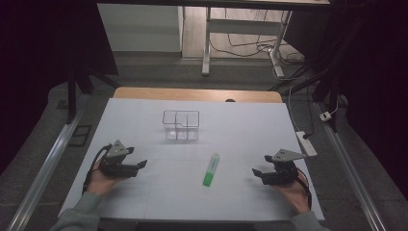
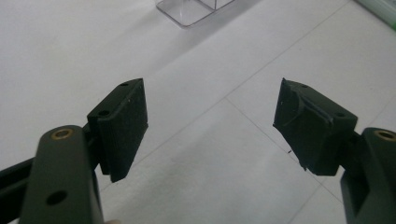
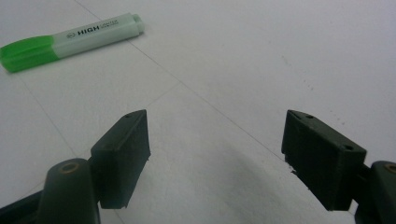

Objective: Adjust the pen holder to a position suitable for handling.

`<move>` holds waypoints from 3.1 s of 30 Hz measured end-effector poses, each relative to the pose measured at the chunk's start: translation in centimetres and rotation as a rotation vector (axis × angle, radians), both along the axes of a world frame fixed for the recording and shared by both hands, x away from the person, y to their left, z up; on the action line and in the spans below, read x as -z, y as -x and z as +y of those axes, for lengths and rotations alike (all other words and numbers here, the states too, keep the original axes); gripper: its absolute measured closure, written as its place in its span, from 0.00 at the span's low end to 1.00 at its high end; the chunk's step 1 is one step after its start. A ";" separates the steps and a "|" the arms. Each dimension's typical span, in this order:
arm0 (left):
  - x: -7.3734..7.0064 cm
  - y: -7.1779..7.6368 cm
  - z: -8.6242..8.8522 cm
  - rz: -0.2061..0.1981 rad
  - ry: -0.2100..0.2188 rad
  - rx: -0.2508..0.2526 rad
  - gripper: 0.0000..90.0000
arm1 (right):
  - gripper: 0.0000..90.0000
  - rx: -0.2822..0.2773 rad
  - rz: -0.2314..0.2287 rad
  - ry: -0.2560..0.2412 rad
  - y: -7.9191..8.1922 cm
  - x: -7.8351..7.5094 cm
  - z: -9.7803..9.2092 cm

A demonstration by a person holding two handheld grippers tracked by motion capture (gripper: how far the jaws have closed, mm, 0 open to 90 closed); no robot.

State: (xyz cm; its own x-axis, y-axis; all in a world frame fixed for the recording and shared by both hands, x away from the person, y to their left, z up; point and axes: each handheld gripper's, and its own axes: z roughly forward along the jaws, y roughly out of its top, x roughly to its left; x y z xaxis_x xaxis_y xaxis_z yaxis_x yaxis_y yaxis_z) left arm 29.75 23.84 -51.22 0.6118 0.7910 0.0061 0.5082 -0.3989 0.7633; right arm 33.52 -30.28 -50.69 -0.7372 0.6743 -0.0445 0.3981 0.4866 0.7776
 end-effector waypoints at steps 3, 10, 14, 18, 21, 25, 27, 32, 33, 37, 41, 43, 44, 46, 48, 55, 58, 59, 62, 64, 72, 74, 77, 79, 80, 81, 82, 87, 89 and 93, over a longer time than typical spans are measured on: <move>-0.1 -0.4 -0.2 -0.001 -0.007 0.004 0.29 | 0.26 0.000 0.001 0.001 0.0 0.0 0.1; -0.4 -1.7 -0.7 -0.002 -0.005 0.005 0.29 | 0.26 -0.008 -0.008 -0.007 0.1 -0.1 0.3; -0.7 -2.6 -1.0 -0.003 -0.002 0.004 0.29 | 0.26 -0.010 -0.007 -0.006 0.1 -0.2 0.4; -1.0 -3.4 -1.4 -0.005 -0.009 0.009 0.29 | 0.26 -0.012 -0.010 -0.002 0.1 -0.2 0.5; -1.1 -4.0 -1.6 -0.005 -0.010 0.010 0.30 | 0.26 -0.013 -0.009 -0.003 0.2 -0.2 0.5; -1.3 -4.7 -1.7 -0.006 -0.006 0.008 0.30 | 0.26 -0.012 -0.003 0.003 0.2 -0.2 0.5; -1.3 -5.1 -1.7 -0.001 -0.013 0.004 0.30 | 0.26 -0.009 -0.002 0.005 0.2 -0.1 0.5; -1.5 -6.3 -1.7 -0.001 0.003 -0.009 0.31 | 0.26 -0.010 0.001 0.008 0.2 0.0 0.5; -1.5 -6.6 -1.8 0.003 0.001 -0.009 0.31 | 0.26 -0.011 0.003 0.009 0.2 0.0 0.5; -1.4 -7.4 -1.8 0.013 -0.002 -0.018 0.31 | 0.26 -0.009 0.005 0.013 0.2 0.0 0.5; -1.1 -8.1 -1.7 0.019 -0.004 -0.033 0.33 | 0.26 -0.011 0.009 0.017 0.3 0.1 0.5; -0.9 -8.4 -1.5 0.020 -0.006 -0.040 0.34 | 0.26 -0.011 0.008 0.019 0.3 0.1 0.5; -0.8 -8.6 -1.5 0.025 -0.008 -0.043 0.34 | 0.26 -0.011 0.008 0.019 0.3 0.1 0.5; -0.6 -8.9 -1.4 0.033 -0.013 -0.049 0.35 | 0.26 -0.007 0.011 0.021 0.2 0.2 0.5; -0.5 -9.3 -1.5 0.038 -0.014 -0.056 0.35 | 0.26 -0.007 0.011 0.021 0.2 0.2 0.5; -0.3 -10.4 -2.0 0.037 -0.020 -0.054 0.38 | 0.26 -0.006 0.009 0.022 0.3 0.2 0.5; -0.3 -10.8 -2.2 0.035 -0.021 -0.050 0.40 | 0.26 -0.006 0.009 0.021 0.3 0.2 0.5; -0.3 -11.0 -2.3 0.035 -0.026 -0.051 0.41 | 0.26 -0.005 0.009 0.023 0.3 0.2 0.5; -0.2 -11.4 -2.5 0.034 -0.023 -0.051 0.46 | 0.26 -0.003 0.011 0.022 0.3 0.3 0.5; -0.2 -11.6 -2.6 0.030 -0.027 -0.048 0.49 | 0.26 -0.002 0.013 0.030 0.2 0.3 0.5; -0.2 -12.3 -3.1 0.010 -0.015 -0.048 0.65 | 0.26 0.003 0.012 0.032 0.2 0.3 0.5; -0.2 -12.4 -3.2 0.006 -0.015 -0.044 0.71 | 0.26 0.003 0.013 0.031 0.2 0.3 0.5; -0.1 -12.6 -3.4 0.004 -0.016 -0.037 0.80 | 0.26 0.003 0.013 0.035 0.2 0.3 0.5; 0.0 -12.6 -3.6 0.002 -0.021 -0.029 0.88 | 0.26 0.004 0.013 0.037 0.2 0.3 0.5; 0.0 -12.7 -3.7 0.001 -0.020 -0.026 0.93 | 0.26 0.007 0.012 0.041 0.2 0.3 0.5; 0.0 -12.7 -3.7 0.001 -0.021 -0.023 0.97 | 0.26 0.005 0.013 0.041 0.2 0.3 0.5; 0.0 -12.8 -3.8 0.000 -0.019 -0.022 0.99 | 0.26 0.005 0.013 0.041 0.2 0.3 0.5; 0.0 -13.1 -4.1 -0.001 -0.016 -0.017 0.99 | 0.27 0.007 0.011 0.042 0.2 0.3 0.5; 0.1 -13.2 -4.3 0.001 -0.015 -0.013 0.99 | 0.27 0.008 0.012 0.043 0.2 0.3 0.5; 0.2 -13.4 -4.6 0.002 -0.014 -0.009 0.99 | 0.27 0.009 0.012 0.045 0.2 0.3 0.5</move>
State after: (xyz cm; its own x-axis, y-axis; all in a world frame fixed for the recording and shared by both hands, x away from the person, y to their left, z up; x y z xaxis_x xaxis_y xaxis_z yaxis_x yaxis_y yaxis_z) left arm 43.16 19.27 -51.40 0.6047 0.7963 0.0156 0.5134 -0.4047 0.7568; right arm 33.30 -29.82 -51.01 -0.7319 0.6782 -0.0658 0.4117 0.5171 0.7504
